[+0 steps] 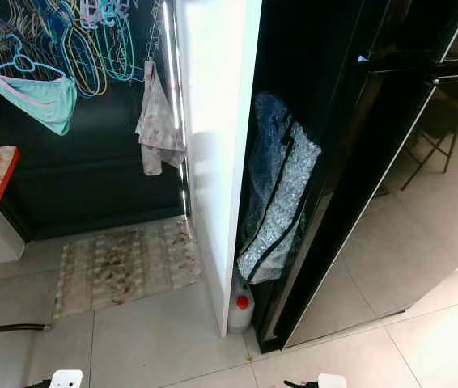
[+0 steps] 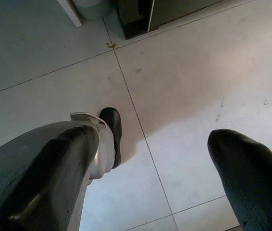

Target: Restocking fridge

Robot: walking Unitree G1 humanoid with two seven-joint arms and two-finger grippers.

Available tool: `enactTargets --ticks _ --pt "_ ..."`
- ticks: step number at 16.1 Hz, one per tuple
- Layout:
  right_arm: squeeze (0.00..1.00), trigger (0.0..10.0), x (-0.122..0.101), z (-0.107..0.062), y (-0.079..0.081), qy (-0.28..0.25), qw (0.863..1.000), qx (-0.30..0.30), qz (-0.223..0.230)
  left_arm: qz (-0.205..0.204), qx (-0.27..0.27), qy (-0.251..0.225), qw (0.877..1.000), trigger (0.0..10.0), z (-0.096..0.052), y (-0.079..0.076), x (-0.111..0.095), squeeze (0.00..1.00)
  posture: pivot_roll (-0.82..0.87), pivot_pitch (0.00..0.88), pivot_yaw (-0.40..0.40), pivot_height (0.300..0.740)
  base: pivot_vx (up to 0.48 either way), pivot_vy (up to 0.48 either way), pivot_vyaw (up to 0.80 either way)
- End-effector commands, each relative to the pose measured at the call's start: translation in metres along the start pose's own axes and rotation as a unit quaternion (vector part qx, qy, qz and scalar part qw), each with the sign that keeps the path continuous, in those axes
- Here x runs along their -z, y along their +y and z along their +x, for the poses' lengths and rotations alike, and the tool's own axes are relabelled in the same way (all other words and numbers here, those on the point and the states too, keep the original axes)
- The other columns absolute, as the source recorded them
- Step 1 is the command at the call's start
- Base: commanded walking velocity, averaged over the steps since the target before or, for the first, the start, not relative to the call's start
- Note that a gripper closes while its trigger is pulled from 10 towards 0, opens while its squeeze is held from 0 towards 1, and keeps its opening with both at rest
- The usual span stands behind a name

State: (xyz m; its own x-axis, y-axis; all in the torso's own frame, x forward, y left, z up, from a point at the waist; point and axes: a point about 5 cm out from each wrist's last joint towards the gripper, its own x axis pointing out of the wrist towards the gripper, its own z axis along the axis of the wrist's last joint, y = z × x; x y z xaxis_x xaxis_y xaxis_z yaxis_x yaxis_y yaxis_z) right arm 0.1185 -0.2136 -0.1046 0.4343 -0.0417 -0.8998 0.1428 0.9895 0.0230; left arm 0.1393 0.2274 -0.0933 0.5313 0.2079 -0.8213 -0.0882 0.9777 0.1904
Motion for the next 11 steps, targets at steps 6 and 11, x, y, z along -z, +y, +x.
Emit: enactTargets --ticks 6,11 --pt "0.0 10.0 -0.0016 -0.0003 -0.0021 -0.006 1.0 0.002 0.006 -0.008 -0.003 0.006 1.0 10.0 -0.0004 -0.0011 0.0025 0.0 0.03 0.0 -0.028 0.74 0.0 0.0 0.0" --pt "0.0 10.0 -0.003 -0.0002 -0.0025 -0.008 1.0 -0.001 -0.004 -0.013 -0.004 0.007 1.0 10.0 -0.0003 -0.0022 0.0025 0.0 0.03 0.0 -0.033 0.74 0.0 0.0 0.0"
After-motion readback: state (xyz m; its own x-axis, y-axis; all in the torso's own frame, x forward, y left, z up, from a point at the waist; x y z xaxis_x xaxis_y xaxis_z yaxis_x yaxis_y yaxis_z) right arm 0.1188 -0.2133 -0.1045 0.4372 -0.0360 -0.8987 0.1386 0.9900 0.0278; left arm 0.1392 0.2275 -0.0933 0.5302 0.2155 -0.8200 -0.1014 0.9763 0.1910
